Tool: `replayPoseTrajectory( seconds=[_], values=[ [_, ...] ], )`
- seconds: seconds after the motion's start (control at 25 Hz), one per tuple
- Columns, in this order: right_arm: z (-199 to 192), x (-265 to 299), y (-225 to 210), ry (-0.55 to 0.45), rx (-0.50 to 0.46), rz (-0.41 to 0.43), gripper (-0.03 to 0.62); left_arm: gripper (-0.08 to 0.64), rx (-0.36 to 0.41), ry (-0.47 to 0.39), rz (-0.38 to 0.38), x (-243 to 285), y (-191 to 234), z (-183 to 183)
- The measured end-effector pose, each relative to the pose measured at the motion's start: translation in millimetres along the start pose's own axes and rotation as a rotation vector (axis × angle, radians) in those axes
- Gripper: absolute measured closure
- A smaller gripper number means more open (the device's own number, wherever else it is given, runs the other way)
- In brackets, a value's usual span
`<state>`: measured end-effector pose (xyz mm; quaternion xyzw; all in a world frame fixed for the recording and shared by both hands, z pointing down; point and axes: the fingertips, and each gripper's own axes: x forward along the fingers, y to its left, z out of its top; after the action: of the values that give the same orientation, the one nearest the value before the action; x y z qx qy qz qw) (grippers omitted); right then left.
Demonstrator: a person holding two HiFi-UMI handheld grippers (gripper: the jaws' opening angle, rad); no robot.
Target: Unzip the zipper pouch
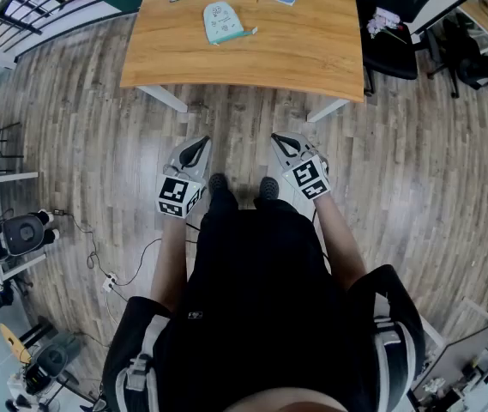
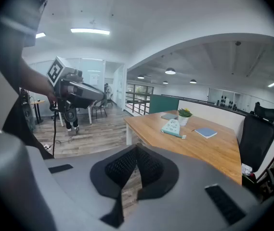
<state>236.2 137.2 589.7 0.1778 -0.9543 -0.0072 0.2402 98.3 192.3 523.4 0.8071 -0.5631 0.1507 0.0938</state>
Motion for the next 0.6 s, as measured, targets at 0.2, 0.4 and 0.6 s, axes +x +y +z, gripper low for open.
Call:
replayPoseTrajectory(
  seconds=[0.2,0.4,0.6],
  values=[
    [-10.8,-18.2,-6.2,-0.001,0.002,0.008,0.589,0.565,-0.010,-0.007,0.008,5.0,-22.7,3.3],
    [-8.8,-27.3,-11.9,-0.025,-0.004,0.001,0.589,0.565,-0.009,0.000,0.022,3.1,-35.7,2.8],
    [-3.7,-29.2,-18.9,-0.046,-0.007,0.004,0.589,0.565,0.005,-0.007,0.042,4.4,-37.8,9.2]
  ],
)
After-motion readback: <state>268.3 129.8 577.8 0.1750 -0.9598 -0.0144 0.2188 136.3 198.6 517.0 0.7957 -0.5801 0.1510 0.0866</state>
